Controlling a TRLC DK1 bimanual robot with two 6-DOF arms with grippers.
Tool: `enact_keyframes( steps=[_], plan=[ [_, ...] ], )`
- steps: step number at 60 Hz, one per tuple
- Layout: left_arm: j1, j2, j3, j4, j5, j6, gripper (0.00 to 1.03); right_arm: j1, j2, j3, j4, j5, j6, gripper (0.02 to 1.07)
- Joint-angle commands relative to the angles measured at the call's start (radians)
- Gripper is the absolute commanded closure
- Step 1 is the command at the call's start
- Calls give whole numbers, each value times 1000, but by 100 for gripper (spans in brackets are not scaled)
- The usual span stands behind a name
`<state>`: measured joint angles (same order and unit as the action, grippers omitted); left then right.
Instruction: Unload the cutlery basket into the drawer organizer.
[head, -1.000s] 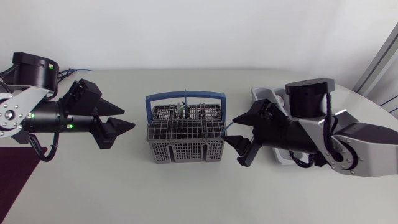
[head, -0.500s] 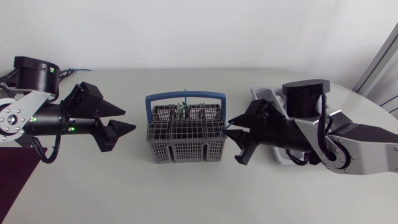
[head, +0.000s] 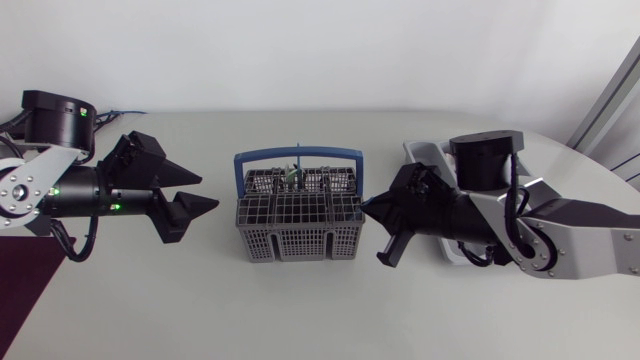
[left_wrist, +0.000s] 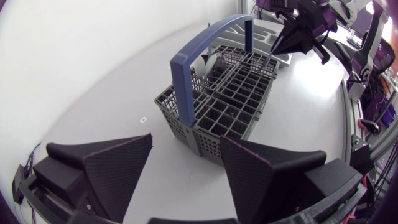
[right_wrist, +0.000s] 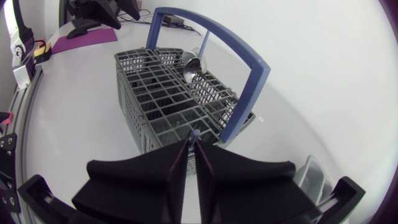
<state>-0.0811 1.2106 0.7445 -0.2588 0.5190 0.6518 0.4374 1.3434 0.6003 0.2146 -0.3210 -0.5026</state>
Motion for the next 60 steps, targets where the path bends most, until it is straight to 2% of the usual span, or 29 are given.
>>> enact_keyframes(
  steps=[1,35,60],
  plan=[
    [-6,4,-31,12,10,6,11,9,7,-5,0,-7,-22,101],
    [-31,0,-37,15,10,0,11,7,-205,-7,-121,-12,-4,101],
    [-51,-36,-40,9,7,-20,11,12,-441,62,-386,-3,16,101]
  ],
)
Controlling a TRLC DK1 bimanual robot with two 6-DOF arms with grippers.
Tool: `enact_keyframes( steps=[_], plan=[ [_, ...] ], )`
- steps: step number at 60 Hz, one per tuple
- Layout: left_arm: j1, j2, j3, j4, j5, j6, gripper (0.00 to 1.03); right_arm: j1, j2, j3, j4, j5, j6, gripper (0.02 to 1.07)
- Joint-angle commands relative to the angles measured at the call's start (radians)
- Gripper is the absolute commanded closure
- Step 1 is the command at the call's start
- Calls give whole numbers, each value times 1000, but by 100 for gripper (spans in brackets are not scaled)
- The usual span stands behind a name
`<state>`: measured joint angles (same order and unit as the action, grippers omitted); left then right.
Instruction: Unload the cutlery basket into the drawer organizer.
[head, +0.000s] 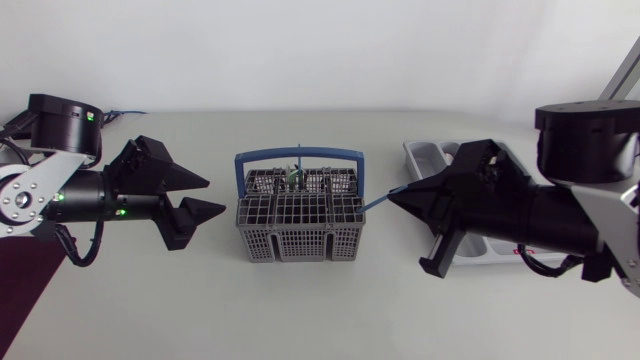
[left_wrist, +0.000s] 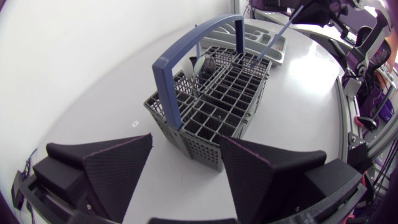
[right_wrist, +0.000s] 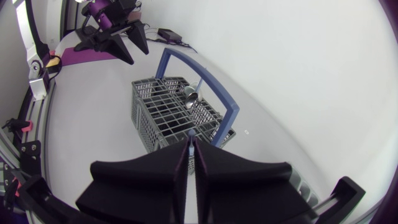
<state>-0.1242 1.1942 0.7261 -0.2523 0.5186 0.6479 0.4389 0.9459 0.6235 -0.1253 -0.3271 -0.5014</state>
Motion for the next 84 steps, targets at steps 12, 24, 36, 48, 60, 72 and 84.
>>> enact_keyframes(
  steps=[12,24,36,48,60,72,84],
  plan=[
    [-14,-39,-27,-2,8,-22,11,9,-137,130,-203,3,35,101],
    [-14,-58,-36,-8,6,-24,11,-12,-183,222,-335,5,38,101],
    [-14,-70,-47,-8,6,-24,11,-123,-177,274,-453,-4,-9,101],
    [-18,-73,-48,-8,6,-24,11,-327,-91,298,-511,-61,-72,101],
    [-26,-79,-45,-11,3,-28,11,-493,100,386,-550,-101,-103,101],
    [-18,-81,-47,-13,1,-25,11,-578,353,570,-677,-93,-95,101],
    [-17,-74,-45,-11,0,-24,11,-597,556,706,-769,-35,-77,101]
  ],
)
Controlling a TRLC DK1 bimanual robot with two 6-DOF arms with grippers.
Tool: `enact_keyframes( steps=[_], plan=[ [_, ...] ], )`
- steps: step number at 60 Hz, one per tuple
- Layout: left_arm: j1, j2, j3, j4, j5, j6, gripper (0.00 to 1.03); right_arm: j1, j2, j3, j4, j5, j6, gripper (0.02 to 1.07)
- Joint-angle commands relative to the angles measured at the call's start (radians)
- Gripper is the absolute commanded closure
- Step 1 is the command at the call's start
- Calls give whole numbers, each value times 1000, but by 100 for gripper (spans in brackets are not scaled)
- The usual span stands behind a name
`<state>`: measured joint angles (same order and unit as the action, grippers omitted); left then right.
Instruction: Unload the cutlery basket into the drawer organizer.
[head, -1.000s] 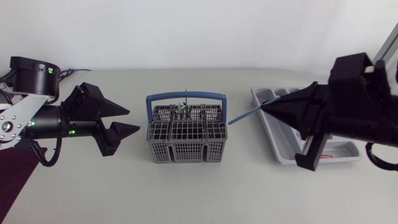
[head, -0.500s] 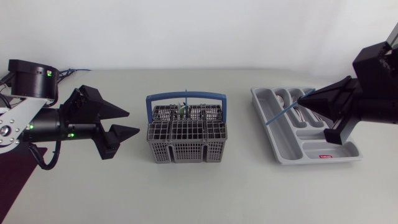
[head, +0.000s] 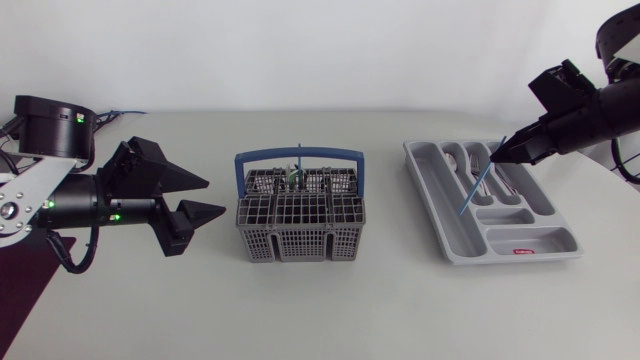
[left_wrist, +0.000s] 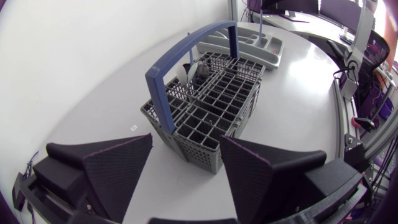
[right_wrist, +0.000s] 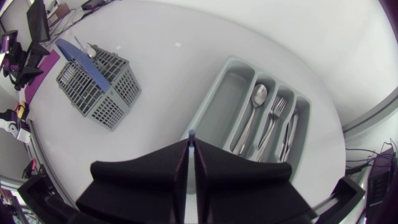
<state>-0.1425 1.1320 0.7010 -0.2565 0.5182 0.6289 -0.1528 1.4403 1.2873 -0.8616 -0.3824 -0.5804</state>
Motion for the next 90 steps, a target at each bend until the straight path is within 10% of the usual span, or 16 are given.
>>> enact_keyframes(
  steps=[1,38,60,74,90],
  plan=[
    [1,-11,-20,-7,0,-5,11,-5,74,52,-39,25,7,101],
    [-3,22,0,-6,-3,-3,11,27,539,454,-338,43,50,101],
    [-6,40,5,2,-3,-3,11,24,767,693,-310,28,126,99],
    [-3,43,11,2,-4,-1,11,32,796,718,-197,50,188,18],
    [11,43,9,11,-3,11,11,30,537,512,-27,-39,185,9]
  ],
)
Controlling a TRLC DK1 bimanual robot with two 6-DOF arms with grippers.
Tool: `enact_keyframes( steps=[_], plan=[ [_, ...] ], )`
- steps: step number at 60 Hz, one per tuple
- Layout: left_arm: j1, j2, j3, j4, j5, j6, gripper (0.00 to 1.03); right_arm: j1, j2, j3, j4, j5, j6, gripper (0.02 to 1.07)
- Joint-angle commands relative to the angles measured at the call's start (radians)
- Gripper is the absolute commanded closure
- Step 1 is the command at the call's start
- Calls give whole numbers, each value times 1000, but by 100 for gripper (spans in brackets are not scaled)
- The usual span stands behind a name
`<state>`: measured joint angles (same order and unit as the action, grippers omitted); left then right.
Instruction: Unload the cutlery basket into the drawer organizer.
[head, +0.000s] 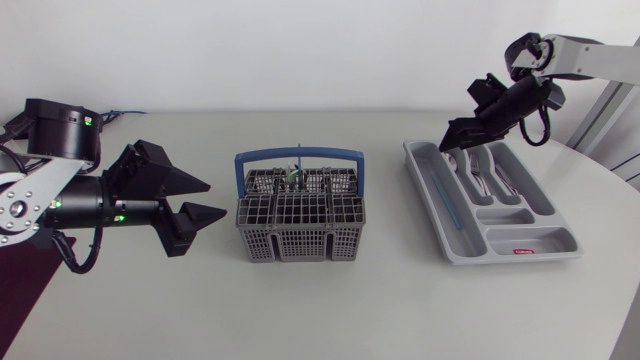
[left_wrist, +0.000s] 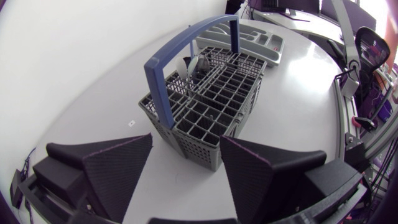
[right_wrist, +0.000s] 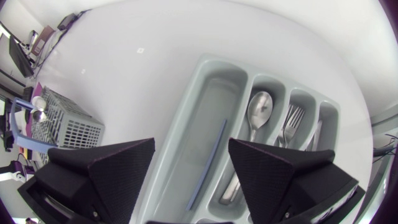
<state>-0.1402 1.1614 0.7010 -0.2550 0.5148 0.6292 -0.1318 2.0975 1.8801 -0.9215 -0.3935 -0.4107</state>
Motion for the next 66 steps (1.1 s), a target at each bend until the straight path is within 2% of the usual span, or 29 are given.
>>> enact_keyframes(
  steps=[1,10,18,33,39,43,44,45,46,48,57,61,66],
  plan=[
    [8,14,9,10,1,10,11,9,-139,-101,44,-41,13,9],
    [8,11,11,11,2,7,11,27,-344,-335,210,-65,-13,7],
    [8,11,8,16,2,6,11,67,-481,-500,309,-70,-30,7],
    [-4,-5,-23,16,2,4,11,179,-564,-647,375,-79,-2,7],
    [-7,-19,-41,16,2,4,12,224,-544,-651,400,-79,26,14],
    [-13,-26,-52,11,2,6,20,244,-522,-648,421,-79,44,17],
    [-21,-32,-60,10,1,6,25,250,-516,-645,424,-79,49,18],
    [-22,-34,-60,8,1,6,27,256,-507,-641,428,-79,53,21],
    [-29,-37,-64,0,1,7,35,261,-498,-636,429,-79,56,24],
    [-36,-39,-66,-12,1,12,41,271,-481,-628,432,-81,62,29],
    [-76,-52,-86,-36,1,20,81,319,-398,-595,470,-81,102,72],
    [-99,-45,-92,-61,-1,40,84,336,-341,-559,486,-82,122,95],
    [-142,-42,-110,-73,-9,56,85,348,-275,-515,490,-88,136,98]
  ],
)
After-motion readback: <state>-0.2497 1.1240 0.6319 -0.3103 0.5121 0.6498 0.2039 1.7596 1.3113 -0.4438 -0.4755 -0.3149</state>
